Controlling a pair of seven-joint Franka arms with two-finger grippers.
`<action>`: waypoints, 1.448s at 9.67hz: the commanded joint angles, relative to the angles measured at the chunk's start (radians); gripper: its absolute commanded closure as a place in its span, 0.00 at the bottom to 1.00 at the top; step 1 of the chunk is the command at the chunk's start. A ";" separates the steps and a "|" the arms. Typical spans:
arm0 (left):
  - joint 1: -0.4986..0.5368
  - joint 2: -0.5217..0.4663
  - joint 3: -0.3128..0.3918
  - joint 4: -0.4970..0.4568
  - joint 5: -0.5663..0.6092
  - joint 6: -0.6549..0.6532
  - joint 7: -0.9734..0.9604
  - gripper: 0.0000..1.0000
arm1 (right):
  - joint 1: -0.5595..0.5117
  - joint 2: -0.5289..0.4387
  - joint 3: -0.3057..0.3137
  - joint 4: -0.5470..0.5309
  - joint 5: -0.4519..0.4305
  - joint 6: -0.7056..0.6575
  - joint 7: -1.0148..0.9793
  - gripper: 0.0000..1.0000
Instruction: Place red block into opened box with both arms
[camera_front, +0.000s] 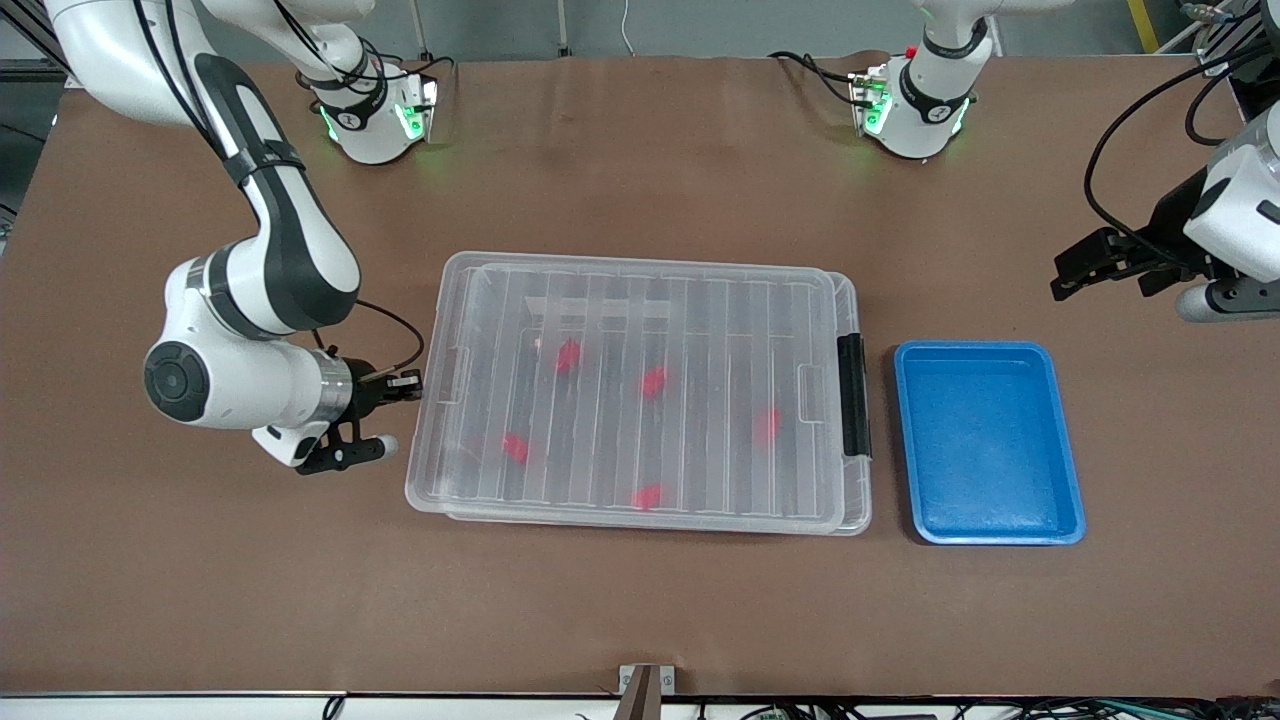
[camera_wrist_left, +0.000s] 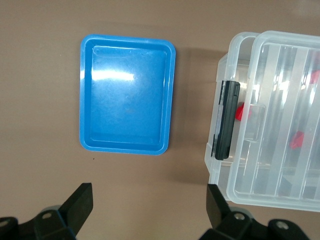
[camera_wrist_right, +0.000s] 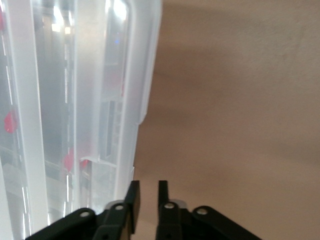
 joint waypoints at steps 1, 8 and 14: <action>-0.003 -0.028 0.006 -0.064 -0.004 -0.003 0.045 0.00 | -0.020 -0.150 -0.044 -0.011 -0.165 -0.028 0.198 0.00; -0.003 -0.028 0.009 -0.052 0.024 -0.013 0.098 0.00 | -0.078 -0.505 -0.285 -0.005 -0.164 -0.345 0.062 0.00; -0.001 -0.022 0.009 -0.026 0.022 -0.013 0.075 0.00 | -0.160 -0.491 -0.283 0.045 -0.135 -0.330 -0.013 0.00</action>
